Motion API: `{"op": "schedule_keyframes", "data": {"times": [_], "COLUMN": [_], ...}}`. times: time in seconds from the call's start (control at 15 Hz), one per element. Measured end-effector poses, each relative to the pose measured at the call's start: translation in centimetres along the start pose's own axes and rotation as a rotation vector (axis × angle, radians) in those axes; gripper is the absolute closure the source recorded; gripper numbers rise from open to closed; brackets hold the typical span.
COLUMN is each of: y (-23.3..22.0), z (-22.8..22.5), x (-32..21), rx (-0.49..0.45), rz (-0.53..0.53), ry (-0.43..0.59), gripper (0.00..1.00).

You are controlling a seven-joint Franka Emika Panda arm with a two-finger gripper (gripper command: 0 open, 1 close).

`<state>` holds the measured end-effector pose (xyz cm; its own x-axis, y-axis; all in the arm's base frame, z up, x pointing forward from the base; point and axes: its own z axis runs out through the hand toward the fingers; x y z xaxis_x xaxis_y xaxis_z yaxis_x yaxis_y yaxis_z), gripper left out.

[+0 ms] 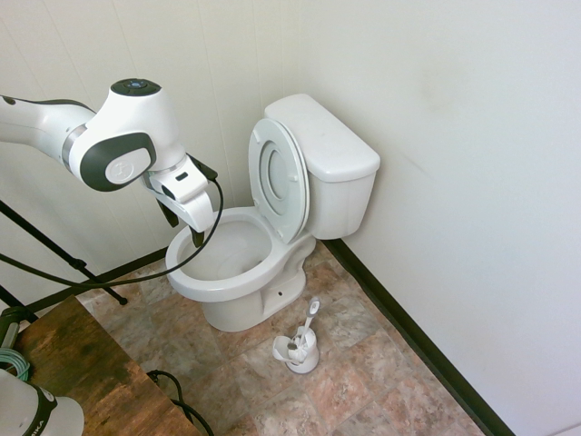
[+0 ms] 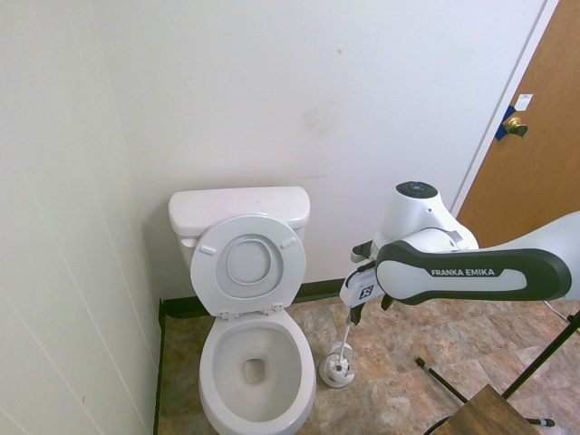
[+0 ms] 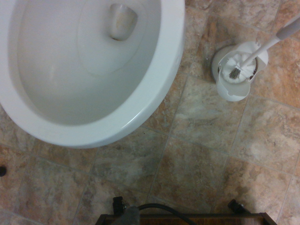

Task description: Clean the toilet

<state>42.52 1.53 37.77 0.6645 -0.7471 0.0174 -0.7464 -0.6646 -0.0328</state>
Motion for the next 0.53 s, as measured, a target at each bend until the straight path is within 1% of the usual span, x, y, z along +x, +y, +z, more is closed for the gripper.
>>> {"op": "schedule_keyframes", "data": {"times": [0.27,0.4,0.53], "y": [-0.7,-1.4,-1.5], "z": [-0.3,-0.2,0.8], "x": [0.8,3.1,6.7], "rx": [0.001,0.003,0.001], "rz": [0.003,0.044,0.108], "ry": [0.009,0.007,-0.002], "gripper": [0.0,0.0,0.0]}}
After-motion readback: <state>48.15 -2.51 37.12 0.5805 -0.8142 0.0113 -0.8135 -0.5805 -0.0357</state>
